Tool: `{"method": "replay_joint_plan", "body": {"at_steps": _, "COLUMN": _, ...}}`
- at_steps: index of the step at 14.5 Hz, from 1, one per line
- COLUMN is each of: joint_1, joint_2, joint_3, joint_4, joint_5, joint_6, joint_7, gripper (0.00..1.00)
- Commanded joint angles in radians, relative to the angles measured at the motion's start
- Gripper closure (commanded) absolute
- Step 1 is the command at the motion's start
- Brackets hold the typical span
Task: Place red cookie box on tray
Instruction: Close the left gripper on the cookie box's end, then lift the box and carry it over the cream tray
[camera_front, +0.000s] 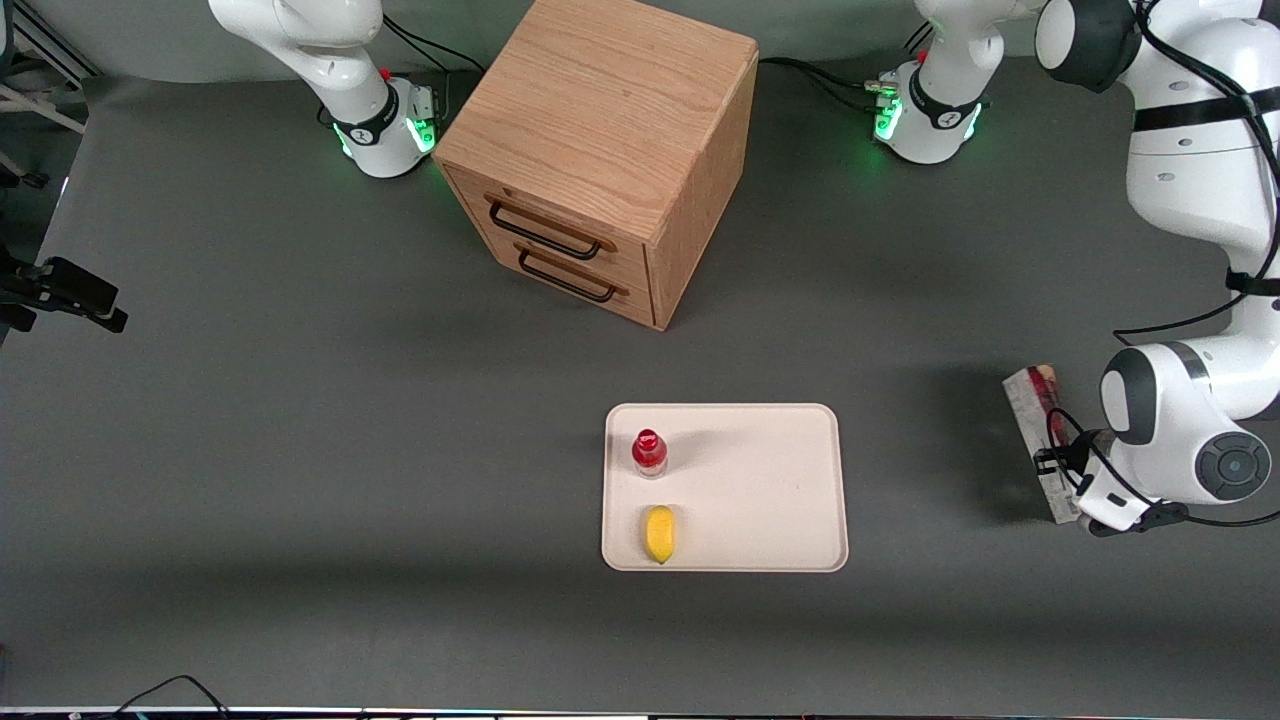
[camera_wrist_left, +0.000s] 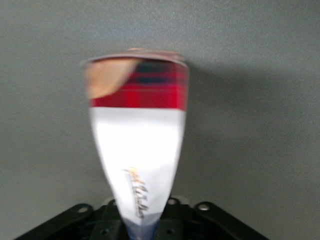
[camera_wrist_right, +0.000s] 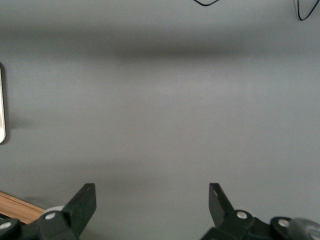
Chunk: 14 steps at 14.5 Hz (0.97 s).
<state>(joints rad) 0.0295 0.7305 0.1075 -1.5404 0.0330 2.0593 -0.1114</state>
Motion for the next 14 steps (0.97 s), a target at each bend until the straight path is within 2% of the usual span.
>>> {"method": "replay_joint_plan", "body": {"at_steps": 1, "joint_1": -0.008, "joint_2": -0.069, "joint_3": 0.008, "joint_4": 0.008, "joint_5": -0.002, "joint_6": -0.054, "joint_7": -0.008, "gripper": 1.00}}
{"method": "replay_joint_plan", "body": {"at_steps": 4, "joint_1": -0.016, "joint_2": -0.088, "joint_3": -0.005, "joint_4": 0.185, "joint_5": -0.002, "joint_6": -0.270, "joint_7": -0.013, "gripper": 1.00}}
{"method": "replay_joint_plan", "body": {"at_steps": 7, "joint_1": -0.019, "joint_2": -0.103, "joint_3": -0.075, "joint_4": 0.328, "joint_5": 0.001, "joint_6": -0.419, "joint_7": -0.023, "gripper": 1.00}}
{"method": "replay_joint_plan", "body": {"at_steps": 10, "joint_1": -0.020, "joint_2": -0.155, "joint_3": -0.172, "joint_4": 0.349, "joint_5": -0.001, "joint_6": -0.485, "joint_7": -0.077, "gripper": 1.00}}
{"method": "replay_joint_plan", "body": {"at_steps": 14, "joint_1": -0.037, "joint_2": -0.168, "joint_3": -0.365, "joint_4": 0.344, "joint_5": 0.021, "joint_6": -0.482, "joint_7": -0.220, "gripper": 1.00}}
